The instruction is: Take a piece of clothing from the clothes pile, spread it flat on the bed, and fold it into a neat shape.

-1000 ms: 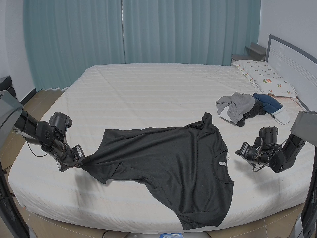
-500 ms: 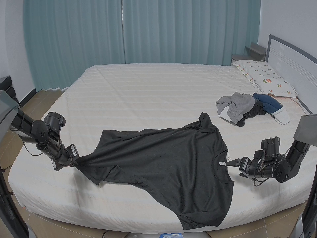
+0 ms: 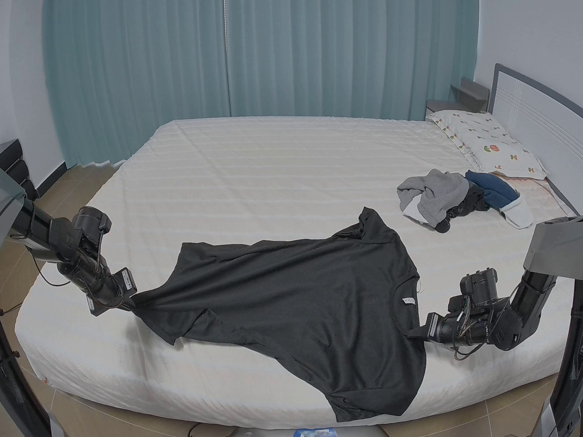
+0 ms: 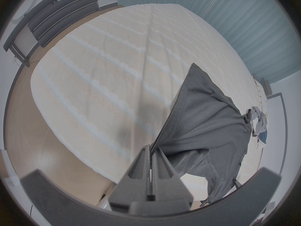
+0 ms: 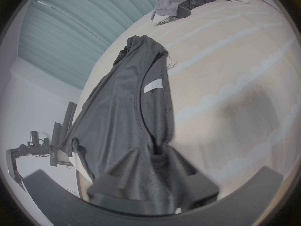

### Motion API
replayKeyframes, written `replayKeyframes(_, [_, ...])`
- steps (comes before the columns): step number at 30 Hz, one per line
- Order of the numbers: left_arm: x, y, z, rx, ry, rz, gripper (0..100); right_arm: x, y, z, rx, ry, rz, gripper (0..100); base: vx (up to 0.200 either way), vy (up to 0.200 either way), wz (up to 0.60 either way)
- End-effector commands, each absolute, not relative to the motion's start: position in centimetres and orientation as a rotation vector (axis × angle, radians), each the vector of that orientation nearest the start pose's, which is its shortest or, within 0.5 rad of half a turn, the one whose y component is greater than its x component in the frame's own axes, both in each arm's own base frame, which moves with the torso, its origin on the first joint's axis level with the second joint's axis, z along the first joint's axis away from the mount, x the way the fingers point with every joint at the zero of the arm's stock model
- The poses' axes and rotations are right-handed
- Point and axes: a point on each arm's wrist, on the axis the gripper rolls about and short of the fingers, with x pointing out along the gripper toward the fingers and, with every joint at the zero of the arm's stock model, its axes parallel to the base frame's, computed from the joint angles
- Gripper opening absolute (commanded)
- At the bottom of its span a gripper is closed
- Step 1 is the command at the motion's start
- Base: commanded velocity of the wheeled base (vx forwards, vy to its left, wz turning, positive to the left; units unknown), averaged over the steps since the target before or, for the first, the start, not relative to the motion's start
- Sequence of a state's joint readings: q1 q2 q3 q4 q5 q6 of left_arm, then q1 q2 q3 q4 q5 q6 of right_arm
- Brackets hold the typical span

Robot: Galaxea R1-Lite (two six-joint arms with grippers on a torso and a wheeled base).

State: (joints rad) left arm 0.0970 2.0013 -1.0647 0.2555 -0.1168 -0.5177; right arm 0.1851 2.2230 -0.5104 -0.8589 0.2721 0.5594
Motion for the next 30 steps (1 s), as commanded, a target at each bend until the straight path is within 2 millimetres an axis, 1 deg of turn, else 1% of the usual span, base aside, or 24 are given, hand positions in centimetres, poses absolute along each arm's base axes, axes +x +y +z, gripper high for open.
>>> replayKeyframes(1, [32.6,3.1,8.3,-0.585,1.162,0.295,0,29.6,5.8,-3.2,0.538,0.971,0.14,0,0.0,0.0,0.0])
replayKeyframes(2, [32.6,3.1,8.3,-0.585,1.162,0.295,0,29.6,5.8,-3.2,0.538,0.971,0.14,0,0.0,0.0,0.0])
replayKeyframes(4, [32.7,3.1,8.4,-0.585,1.158,0.293,0,30.7,5.3,-2.5,0.547,0.906,0.118,0,0.0,0.0,0.0])
replayKeyframes(5, [32.7,3.1,8.4,-0.585,1.158,0.293,0,30.7,5.3,-2.5,0.547,0.906,0.118,0,0.0,0.0,0.0])
replayKeyframes(6, [32.7,3.1,8.3,-0.585,1.161,0.294,0,31.9,4.6,-1.2,0.56,0.839,0.11,0,0.0,0.0,0.0])
replayKeyframes(7, [32.7,3.1,8.2,-0.585,1.162,0.295,0,32.4,4.1,-0.5,0.565,0.804,0.097,0,0.0,0.0,0.0])
replayKeyframes(8, [32.7,3.1,8.2,-0.585,1.164,0.295,0,32.6,4.0,-0.2,0.566,0.791,0.097,0,0.0,0.0,0.0])
replayKeyframes(10, [32.8,3.1,8.0,-0.584,1.171,0.298,0,34.1,3.0,1.2,0.576,0.71,0.074,0,0.0,0.0,0.0])
replayKeyframes(13, [33.0,3.1,7.9,-0.584,1.165,0.297,0,35.3,2.3,1.9,0.581,0.658,0.064,0,0.0,0.0,0.0])
replayKeyframes(14, [33.0,3.1,7.9,-0.584,1.165,0.297,0,35.4,2.3,1.9,0.581,0.657,0.065,0,0.0,0.0,0.0])
replayKeyframes(15, [33.4,3.1,7.4,-0.583,1.171,0.297,0,36.2,2.1,2.0,0.584,0.63,0.063,0,0.0,0.0,0.0])
replayKeyframes(17, [34.0,3.2,7.3,-0.587,1.167,0.298,0,37.2,1.7,2.1,0.588,0.606,0.059,0,0.0,0.0,0.0])
replayKeyframes(18, [34.0,3.2,7.3,-0.587,1.167,0.298,0,37.2,1.7,2.1,0.588,0.606,0.059,0,0.0,0.0,0.0])
replayKeyframes(19, [34.6,3.4,7.0,-0.59,1.17,0.302,0,37.9,1.6,1.9,0.589,0.596,0.057,0,0.0,0.0,0.0])
replayKeyframes(20, [34.8,3.5,6.7,-0.591,1.176,0.305,0,38.2,1.6,1.6,0.589,0.599,0.056,0,0.0,0.0,0.0])
replayKeyframes(26, [35.3,3.5,4.9,-0.587,1.219,0.311,0,39.0,1.9,-0.8,0.588,0.641,0.05,0,0.0,0.0,0.0])
replayKeyframes(29, [35.7,3.6,4.4,-0.589,1.222,0.312,0,39.2,1.8,-1.4,0.59,0.644,0.047,0,0.0,0.0,0.0])
replayKeyframes(30, [35.9,3.6,4.4,-0.592,1.217,0.313,100,39.3,1.8,-1.5,0.593,0.644,0.046,100,0.0,0.0,0.0])
